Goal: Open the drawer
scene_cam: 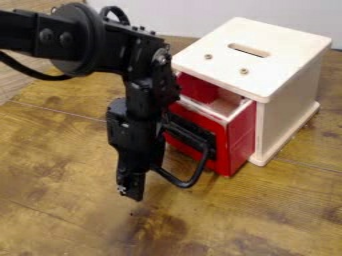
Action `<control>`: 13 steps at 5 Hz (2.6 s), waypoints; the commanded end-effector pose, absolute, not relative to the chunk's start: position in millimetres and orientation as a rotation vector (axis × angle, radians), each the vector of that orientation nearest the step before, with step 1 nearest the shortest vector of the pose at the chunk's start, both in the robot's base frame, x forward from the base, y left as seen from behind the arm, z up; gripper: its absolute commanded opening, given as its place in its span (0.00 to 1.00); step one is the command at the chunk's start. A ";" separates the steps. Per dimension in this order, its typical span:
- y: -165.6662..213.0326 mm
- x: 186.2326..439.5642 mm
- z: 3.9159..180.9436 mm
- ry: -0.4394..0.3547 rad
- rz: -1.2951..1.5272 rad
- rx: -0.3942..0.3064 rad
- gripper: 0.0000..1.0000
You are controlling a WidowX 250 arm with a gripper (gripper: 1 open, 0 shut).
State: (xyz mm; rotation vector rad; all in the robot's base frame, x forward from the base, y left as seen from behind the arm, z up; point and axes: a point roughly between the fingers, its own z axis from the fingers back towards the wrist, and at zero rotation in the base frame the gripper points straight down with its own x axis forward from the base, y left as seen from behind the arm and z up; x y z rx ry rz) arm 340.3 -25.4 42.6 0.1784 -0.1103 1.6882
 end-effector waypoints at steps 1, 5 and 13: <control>-11.6 345.7 62.6 -0.147 1.748 0.138 0.00; 10.0 322.7 68.6 -0.137 1.782 0.135 0.00; 32.9 357.8 51.9 -0.109 1.694 0.074 1.00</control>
